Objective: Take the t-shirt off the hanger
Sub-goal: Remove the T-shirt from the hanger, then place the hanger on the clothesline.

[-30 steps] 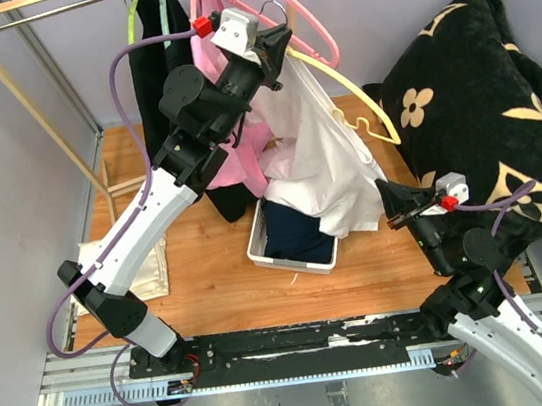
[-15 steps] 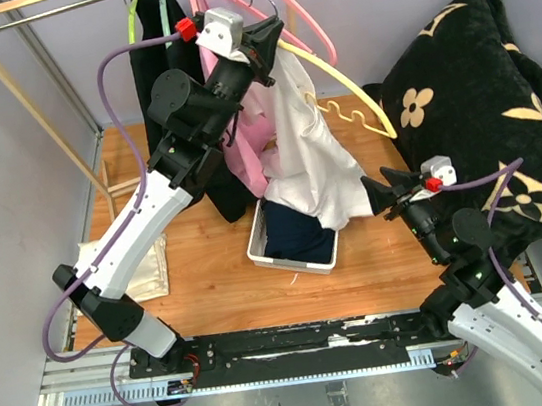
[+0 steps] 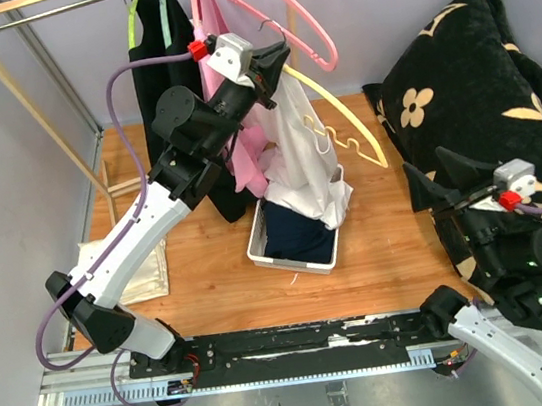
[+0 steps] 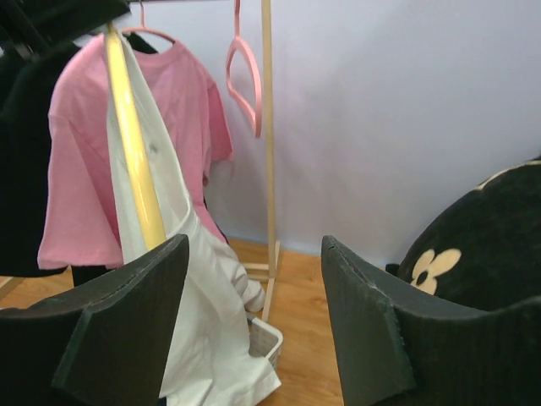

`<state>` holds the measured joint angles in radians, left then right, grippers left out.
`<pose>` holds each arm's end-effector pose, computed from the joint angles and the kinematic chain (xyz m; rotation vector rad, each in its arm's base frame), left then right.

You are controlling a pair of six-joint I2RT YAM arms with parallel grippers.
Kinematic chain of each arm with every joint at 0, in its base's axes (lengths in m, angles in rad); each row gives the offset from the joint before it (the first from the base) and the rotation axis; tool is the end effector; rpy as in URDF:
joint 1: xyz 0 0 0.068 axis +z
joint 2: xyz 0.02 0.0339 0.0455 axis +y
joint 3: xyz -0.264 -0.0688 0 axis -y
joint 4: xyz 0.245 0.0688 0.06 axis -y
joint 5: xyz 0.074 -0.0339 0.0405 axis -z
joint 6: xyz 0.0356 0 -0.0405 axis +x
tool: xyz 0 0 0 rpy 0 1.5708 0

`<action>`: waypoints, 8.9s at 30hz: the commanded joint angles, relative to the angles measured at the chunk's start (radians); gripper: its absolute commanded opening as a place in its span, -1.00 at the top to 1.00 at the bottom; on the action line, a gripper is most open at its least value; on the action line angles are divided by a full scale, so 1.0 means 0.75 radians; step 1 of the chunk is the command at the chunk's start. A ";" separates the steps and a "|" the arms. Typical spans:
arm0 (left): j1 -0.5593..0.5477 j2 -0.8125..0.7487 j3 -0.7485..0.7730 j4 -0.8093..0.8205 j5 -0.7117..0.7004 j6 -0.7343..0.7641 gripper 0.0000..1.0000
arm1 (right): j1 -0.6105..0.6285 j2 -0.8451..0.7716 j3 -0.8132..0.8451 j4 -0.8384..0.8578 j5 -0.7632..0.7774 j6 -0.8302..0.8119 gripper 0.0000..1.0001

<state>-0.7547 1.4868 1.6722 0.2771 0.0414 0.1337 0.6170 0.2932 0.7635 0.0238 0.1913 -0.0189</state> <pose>0.2362 -0.2242 0.5296 0.5179 1.0005 -0.5781 0.0483 0.0260 0.4060 -0.1732 1.0825 0.4347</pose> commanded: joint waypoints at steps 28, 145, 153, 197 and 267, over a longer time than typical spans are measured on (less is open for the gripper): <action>-0.211 0.080 0.007 -0.109 -0.033 0.193 0.99 | 0.008 0.495 0.497 -0.330 -0.284 0.075 -0.33; -0.060 0.226 0.154 -0.153 -0.614 0.109 0.99 | 0.008 0.042 0.350 -0.349 -0.276 -0.023 0.99; -0.049 0.245 0.112 -0.166 -0.562 0.071 0.99 | 0.008 0.011 0.369 -0.314 -0.250 -0.042 0.99; -0.155 -0.675 -1.001 0.073 -0.184 -0.319 0.99 | -0.012 1.369 1.197 0.201 -0.240 -0.098 0.98; -0.168 -0.809 -1.085 0.053 -0.138 -0.334 0.99 | -0.119 2.182 1.811 0.453 -0.275 -0.053 0.99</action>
<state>-0.8730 0.8940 0.8562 0.2897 -0.0528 -0.1169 0.5377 1.9118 2.0548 0.3168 -0.0235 -0.0723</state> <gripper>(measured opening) 0.029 0.152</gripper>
